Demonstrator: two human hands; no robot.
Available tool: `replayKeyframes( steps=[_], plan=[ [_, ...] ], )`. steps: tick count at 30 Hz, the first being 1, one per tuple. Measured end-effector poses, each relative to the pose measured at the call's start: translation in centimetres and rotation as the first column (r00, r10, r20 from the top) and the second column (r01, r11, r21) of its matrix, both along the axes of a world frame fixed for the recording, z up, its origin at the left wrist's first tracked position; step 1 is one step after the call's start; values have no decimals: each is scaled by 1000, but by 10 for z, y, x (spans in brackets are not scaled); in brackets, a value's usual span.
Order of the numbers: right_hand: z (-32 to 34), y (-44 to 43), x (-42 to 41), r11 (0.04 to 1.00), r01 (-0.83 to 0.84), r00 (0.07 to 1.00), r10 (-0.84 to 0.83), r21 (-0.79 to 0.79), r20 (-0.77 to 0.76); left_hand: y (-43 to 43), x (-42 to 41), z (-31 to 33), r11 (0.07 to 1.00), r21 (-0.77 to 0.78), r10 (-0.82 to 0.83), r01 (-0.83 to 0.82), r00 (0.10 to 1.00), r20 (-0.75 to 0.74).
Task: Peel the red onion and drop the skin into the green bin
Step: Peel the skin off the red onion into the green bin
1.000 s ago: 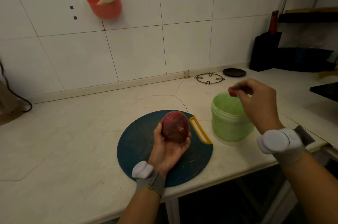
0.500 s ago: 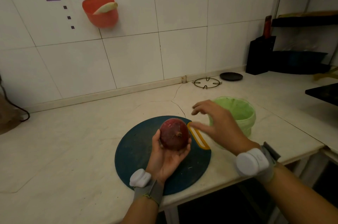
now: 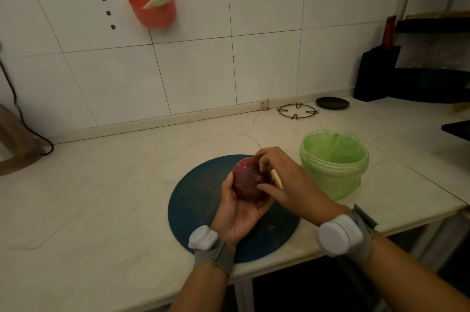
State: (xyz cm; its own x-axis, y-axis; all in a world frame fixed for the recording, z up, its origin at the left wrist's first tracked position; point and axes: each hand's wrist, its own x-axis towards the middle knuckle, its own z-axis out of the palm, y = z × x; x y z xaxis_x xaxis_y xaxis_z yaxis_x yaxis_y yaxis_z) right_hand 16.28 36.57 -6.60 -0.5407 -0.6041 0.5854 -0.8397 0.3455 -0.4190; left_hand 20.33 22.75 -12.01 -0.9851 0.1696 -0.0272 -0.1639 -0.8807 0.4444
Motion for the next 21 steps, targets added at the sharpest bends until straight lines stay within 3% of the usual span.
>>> replayKeyframes(
  steps=[10,15,21],
  plan=[
    [-6,-2,1,999,40,999,-40,14,17,0,-2,-3,997,-59,40,-40,999,3],
    [-1,-4,6,998,42,986,-35,-41,164,-1,-3,-5,999,-19,50,-50,998,-29],
    [2,-9,4,992,111,972,-96,-62,216,2,-1,-1,998,-28,55,-58,995,-77]
  ],
)
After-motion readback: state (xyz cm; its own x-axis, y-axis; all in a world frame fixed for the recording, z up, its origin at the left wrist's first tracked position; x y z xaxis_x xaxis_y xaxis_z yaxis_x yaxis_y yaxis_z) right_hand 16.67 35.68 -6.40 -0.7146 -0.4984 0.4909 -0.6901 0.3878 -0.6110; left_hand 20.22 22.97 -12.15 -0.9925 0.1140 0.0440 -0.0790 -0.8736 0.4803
